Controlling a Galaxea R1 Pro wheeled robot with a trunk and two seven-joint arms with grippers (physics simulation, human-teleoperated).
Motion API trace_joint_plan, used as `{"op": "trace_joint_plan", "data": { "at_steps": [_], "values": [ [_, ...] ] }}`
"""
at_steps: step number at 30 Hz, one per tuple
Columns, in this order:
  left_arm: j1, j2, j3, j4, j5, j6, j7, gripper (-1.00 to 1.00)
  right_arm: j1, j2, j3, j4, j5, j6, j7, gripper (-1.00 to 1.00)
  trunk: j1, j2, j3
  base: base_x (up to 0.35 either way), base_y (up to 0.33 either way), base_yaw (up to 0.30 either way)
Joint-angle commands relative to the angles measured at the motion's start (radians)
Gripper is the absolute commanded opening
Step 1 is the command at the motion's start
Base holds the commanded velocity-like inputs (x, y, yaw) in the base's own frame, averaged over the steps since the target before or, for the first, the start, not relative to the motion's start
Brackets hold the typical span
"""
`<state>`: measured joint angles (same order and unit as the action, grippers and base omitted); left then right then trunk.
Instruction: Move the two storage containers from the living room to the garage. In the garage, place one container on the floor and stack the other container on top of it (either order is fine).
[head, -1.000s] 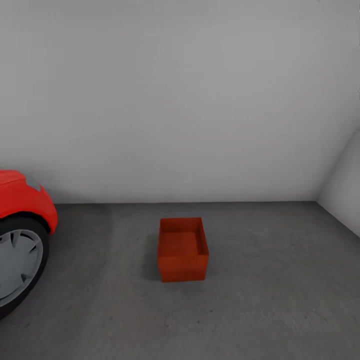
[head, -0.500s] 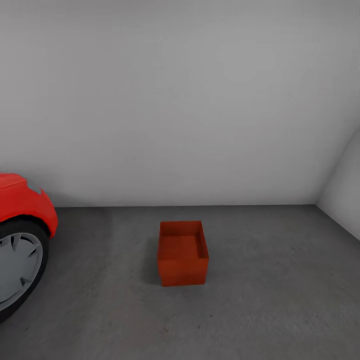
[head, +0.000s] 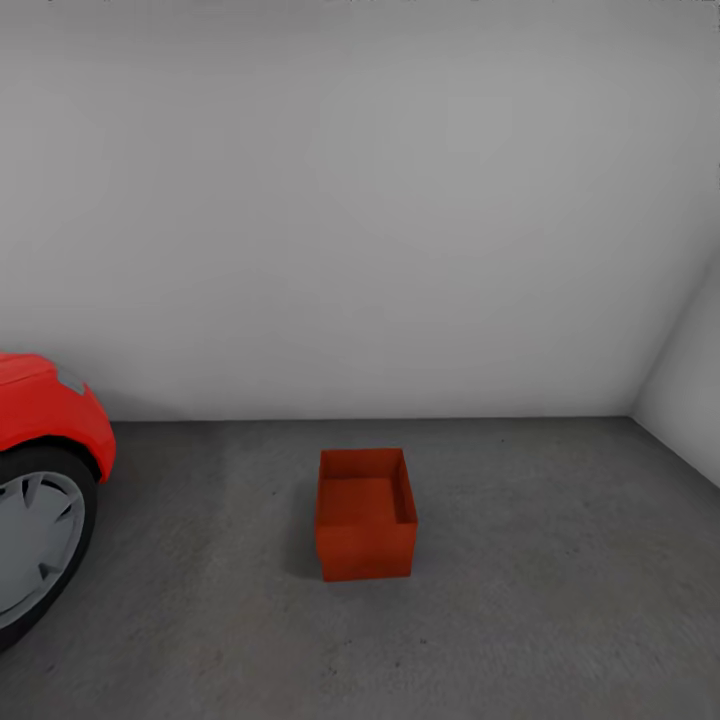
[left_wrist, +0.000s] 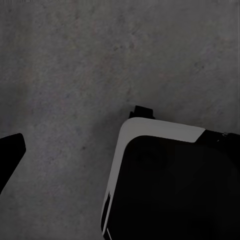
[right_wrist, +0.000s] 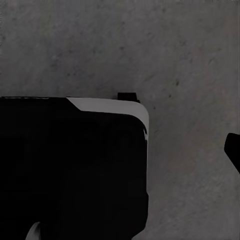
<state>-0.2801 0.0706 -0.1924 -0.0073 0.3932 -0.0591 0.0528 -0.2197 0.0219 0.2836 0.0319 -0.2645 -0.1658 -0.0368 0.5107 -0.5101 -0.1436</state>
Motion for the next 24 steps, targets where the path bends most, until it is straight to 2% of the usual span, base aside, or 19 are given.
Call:
{"op": "trace_joint_plan", "data": {
  "at_steps": [1, 24],
  "values": [
    [-0.001, 0.000, -0.009, 0.000, 0.007, -0.002, 0.002, 1.00, -0.002, 0.000, 0.008, 0.003, -0.009, -0.006, -0.002, 1.00, 0.000, -0.002, 0.000, 0.000, 0.000, 0.000],
    [-0.001, 0.000, -0.009, 0.000, 0.007, -0.002, 0.002, 1.00, -0.002, -0.001, 0.011, 0.003, -0.008, -0.006, 0.046, 1.00, 0.000, -0.002, 0.037, 0.000, 0.000, 0.000]
  ]
}}
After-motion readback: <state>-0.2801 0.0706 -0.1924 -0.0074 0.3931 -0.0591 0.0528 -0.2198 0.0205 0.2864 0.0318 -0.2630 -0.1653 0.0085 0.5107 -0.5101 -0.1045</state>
